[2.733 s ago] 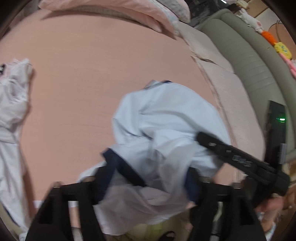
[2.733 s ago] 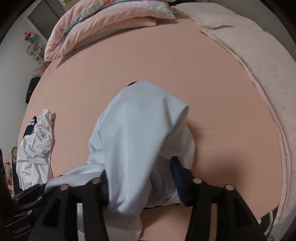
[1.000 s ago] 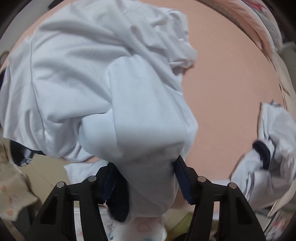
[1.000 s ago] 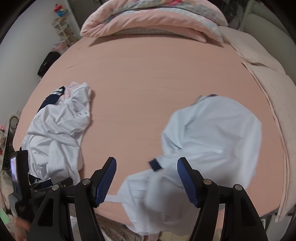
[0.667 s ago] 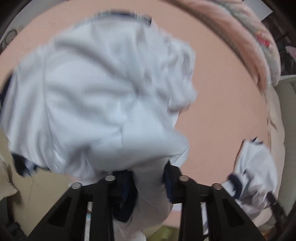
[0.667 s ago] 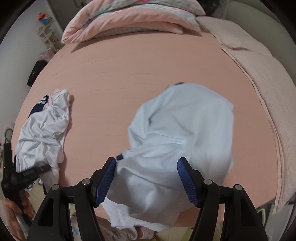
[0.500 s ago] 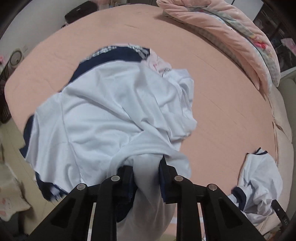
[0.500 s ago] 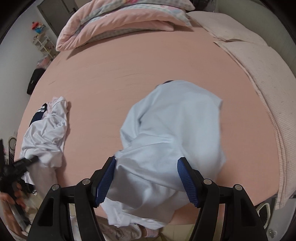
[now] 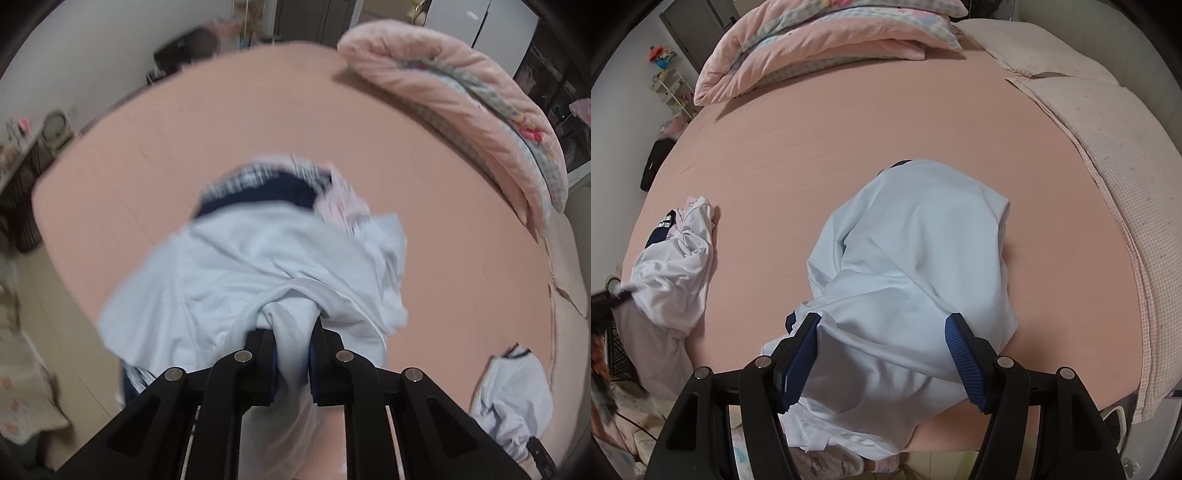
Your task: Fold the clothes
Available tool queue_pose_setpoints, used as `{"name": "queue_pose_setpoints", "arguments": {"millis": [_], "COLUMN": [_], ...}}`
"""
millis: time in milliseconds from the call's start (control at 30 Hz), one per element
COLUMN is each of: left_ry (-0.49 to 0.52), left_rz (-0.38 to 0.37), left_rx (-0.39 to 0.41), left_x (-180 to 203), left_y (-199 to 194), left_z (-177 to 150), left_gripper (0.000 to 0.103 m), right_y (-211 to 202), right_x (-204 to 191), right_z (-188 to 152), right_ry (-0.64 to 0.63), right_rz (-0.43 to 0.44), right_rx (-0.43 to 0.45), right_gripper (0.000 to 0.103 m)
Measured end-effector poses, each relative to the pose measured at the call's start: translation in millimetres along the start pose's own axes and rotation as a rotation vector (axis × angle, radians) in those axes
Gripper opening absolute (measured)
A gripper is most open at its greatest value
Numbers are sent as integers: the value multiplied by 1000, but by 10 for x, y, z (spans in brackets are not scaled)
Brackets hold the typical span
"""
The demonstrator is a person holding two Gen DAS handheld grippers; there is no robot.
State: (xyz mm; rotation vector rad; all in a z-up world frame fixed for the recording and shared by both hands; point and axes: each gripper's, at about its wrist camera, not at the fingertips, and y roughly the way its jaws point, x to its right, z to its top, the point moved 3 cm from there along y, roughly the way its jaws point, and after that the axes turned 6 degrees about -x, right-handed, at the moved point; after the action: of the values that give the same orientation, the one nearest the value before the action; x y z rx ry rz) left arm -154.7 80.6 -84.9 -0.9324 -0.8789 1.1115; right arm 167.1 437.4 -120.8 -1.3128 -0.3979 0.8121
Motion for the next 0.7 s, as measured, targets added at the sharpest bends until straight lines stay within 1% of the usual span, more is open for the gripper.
{"name": "queue_pose_setpoints", "arguments": {"millis": [67,167,300,333,400,467,533,633,700], "left_ry": [7,-2,-26,-28,-5,42,52,16,-5], "left_rz": [25,41,56,66,127,205,245,208,192], "left_rx": [33,71,154,178,211,200,172,150,141], "left_x": [-51,-152,-209,-210,-196,-174,-176,-217,-224], "left_y": [-139,-291,-513,-568,-648,-609,-456,-308,-269], "left_z": [143,313,532,587,678,733,727,630,581], "left_gripper": [11,11,11,11,11,11,11,11,12], "right_y": [1,1,-48,-68,-94,-113,-117,-157,-186], "right_x": [0,9,24,28,52,85,102,112,129], "right_z": [3,16,30,33,45,55,70,84,88], "right_ry": [-7,-10,-12,-13,-11,-6,-10,-31,-27], "right_rz": [-2,-5,-13,-16,-16,-11,-19,-71,-61], "right_rx": [0,-5,3,5,10,17,29,47,43], "right_gripper": [68,68,68,68,68,68,68,68,68]}}
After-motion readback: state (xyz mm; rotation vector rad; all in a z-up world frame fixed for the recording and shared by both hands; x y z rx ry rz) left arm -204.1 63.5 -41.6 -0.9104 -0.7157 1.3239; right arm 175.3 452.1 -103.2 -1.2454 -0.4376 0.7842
